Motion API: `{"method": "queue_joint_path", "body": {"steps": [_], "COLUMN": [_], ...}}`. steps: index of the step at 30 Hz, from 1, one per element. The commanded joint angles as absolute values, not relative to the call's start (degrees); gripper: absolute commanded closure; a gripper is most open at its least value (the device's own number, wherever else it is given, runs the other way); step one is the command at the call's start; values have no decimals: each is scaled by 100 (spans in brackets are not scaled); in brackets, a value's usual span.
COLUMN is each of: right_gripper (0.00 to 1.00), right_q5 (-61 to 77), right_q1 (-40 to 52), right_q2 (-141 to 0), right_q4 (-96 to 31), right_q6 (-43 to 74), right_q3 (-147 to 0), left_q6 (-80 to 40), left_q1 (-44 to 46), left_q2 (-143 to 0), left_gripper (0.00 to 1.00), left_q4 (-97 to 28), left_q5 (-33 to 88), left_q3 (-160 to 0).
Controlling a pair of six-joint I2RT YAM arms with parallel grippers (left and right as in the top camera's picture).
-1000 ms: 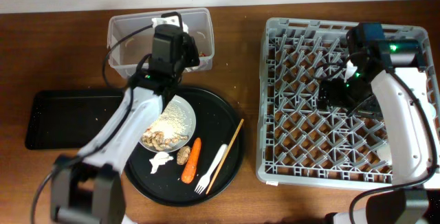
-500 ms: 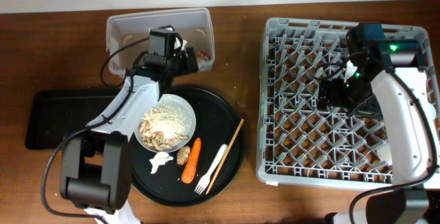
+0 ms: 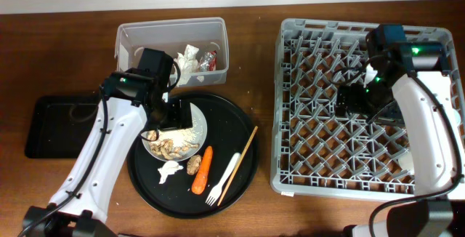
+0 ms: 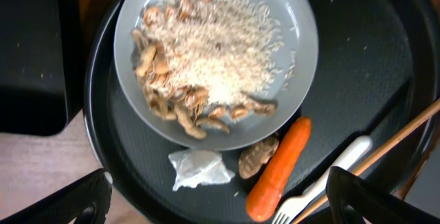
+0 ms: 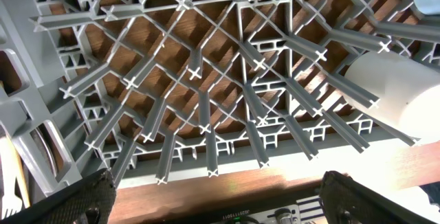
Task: Sort waste into correct bins and load items into the dishwasher rack
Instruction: 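Grasp the second tissue on the tray with the left gripper, then drop the second tissue into the clear plastic bin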
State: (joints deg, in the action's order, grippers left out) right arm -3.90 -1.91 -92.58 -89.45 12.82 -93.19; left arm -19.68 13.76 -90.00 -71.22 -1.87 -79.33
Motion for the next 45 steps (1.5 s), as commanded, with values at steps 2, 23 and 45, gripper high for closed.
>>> {"method": "queue_joint_path", "body": {"steps": [2,23,45], "right_gripper": [2,2,2], "right_q5": [-502,-499,-499], "right_q1": [-233,-233,-233], "right_q2": [-9196,-9196,-9196], "right_q4": [-8960,-8960,-8958], "right_q6": [1243,1243,1243], "right_q3": [-9317,-9317,-9317], "left_q6": [-1968,-2290,-2080], "left_q1": [1387,1387,1387], "left_q2": [-8997,-9002,-10654], "left_gripper": [1,74,99], "left_q4": [-7627,-5774,-1310], "left_q5": [-143,134,-123], "left_q3": [-7920,-5280,-7988]}}
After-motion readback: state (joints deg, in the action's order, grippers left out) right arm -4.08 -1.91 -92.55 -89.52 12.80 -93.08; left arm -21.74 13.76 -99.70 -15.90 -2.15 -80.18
